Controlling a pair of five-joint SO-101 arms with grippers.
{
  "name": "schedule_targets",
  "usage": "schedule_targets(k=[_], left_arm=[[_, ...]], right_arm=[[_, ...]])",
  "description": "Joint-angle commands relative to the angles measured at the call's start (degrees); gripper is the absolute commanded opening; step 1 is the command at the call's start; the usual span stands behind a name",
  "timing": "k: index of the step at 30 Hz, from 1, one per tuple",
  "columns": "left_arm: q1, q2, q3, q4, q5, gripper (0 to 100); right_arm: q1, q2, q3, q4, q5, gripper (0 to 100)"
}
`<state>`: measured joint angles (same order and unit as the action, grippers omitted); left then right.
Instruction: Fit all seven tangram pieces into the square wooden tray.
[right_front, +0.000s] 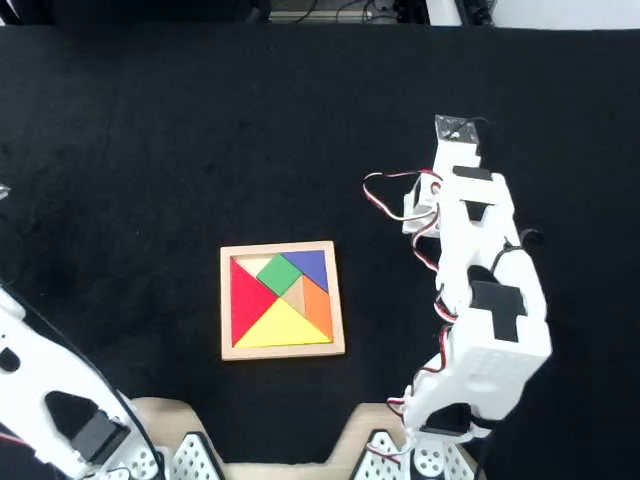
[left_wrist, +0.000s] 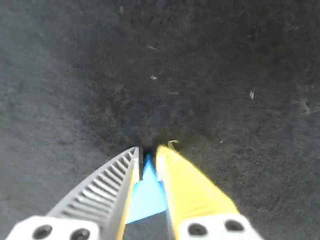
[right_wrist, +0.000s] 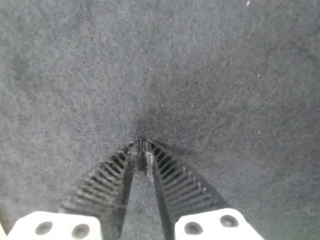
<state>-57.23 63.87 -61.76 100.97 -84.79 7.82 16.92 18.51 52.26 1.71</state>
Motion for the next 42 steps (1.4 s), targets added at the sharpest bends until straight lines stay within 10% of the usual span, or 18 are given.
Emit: schedule_targets(k=[1, 15, 26, 35, 42], left_arm=[[1.36, -3.16, -2.07, -0.09, -15.56, 3], [8.57, -38.95, 22.55, -0.09, -8.0, 3], [-14.02, -48.53, 46.37, -16.0, -6.86, 3], [-19.03, -36.04, 54.81, -43.78, 31.03, 3], [-18.51, -30.86, 54.37, -46.59, 55.21, 3]], right_arm=[[-0.97, -0.13, -2.86, 0.09, 0.62, 1.1], [-0.97, -0.13, -2.86, 0.09, 0.62, 1.1], [-0.97, -0.13, -2.86, 0.18, 0.62, 1.1], [-2.02, -0.04, -2.77, 0.44, 0.62, 1.1], [-2.02, -0.04, -2.77, 0.44, 0.62, 1.1]])
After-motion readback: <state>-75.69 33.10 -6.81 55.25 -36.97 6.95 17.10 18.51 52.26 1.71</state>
